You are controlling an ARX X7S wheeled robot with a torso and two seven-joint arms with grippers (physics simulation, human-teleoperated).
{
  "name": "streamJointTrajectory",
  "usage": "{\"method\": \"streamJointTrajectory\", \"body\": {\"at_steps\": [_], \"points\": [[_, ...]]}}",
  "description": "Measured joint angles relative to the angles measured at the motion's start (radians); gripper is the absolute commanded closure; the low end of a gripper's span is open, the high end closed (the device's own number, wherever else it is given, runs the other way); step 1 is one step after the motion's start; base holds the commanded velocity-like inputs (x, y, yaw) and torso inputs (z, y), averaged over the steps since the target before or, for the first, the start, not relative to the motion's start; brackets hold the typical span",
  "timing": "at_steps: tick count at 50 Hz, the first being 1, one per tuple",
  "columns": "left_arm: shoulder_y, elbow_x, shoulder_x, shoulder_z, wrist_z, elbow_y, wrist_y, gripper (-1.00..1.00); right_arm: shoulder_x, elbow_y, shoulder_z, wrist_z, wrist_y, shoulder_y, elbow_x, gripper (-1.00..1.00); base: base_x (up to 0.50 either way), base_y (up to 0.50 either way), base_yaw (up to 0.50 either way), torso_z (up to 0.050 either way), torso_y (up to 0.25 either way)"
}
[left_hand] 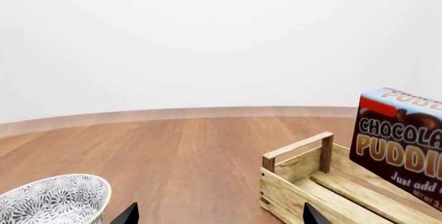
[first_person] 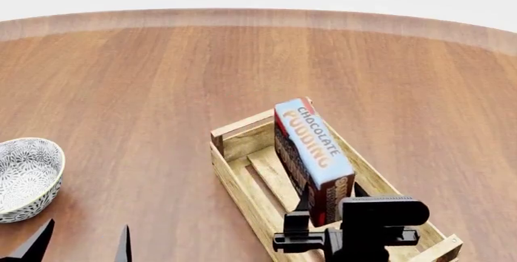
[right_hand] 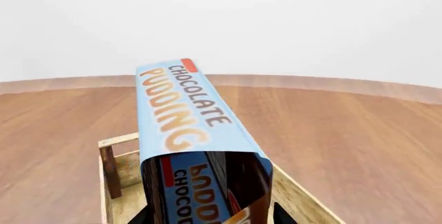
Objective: Pick up the chocolate pudding and put it in the tray.
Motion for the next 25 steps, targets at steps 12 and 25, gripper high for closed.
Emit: {"method": "streamJointTrajectory", "body": {"at_steps": [12, 25], "points": [[-0.005, -0.003, -0.001, 0.003, -0.002, -0.01, 0.002, -1.0, -0.01, 0.08, 0.011, -0.007, -0.028, 0.016, -0.004, 1.0, 0.0, 0.0, 0.0, 0.0, 0.0], [-0.006, -0.002, -0.002, 0.009, -0.006, -0.012, 0.006, -1.0, -0.018, 0.12, 0.022, -0.004, -0.04, 0.023, -0.025, -1.0, 0.0, 0.0, 0.0, 0.0, 0.0]]}}
